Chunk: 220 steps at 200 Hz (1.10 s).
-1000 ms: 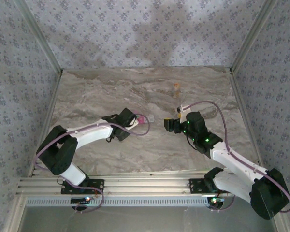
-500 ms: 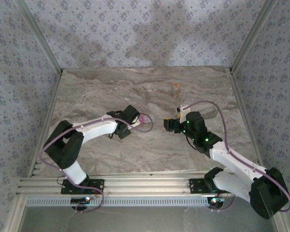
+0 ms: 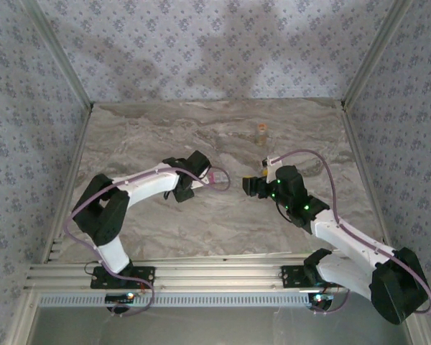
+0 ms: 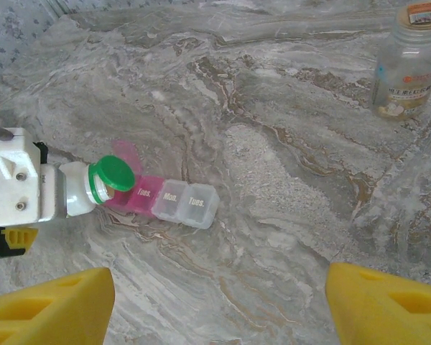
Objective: Sort the pills into containers
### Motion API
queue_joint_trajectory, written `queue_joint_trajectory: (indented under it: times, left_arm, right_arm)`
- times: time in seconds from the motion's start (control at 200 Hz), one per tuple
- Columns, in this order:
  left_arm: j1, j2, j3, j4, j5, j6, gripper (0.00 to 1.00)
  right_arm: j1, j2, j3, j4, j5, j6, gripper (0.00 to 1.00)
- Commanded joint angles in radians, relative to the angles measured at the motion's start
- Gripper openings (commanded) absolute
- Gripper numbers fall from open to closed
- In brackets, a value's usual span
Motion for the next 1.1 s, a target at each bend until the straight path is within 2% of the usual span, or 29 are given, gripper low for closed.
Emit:
queue_joint_trajectory:
  times: [0.0, 1.094]
  left_arm:
    - [0.006, 0.018, 0.037, -0.074, -0.022, 0.038, 0.00]
    - [0.009, 0.124, 0.230, -0.251, -0.119, 0.205, 0.00]
  right_arm:
    - [-0.005, 0.005, 0.001, 0.014, -0.013, 0.021, 0.79]
    - [-0.006, 0.027, 0.006, 0.019, -0.033, 0.032, 0.79]
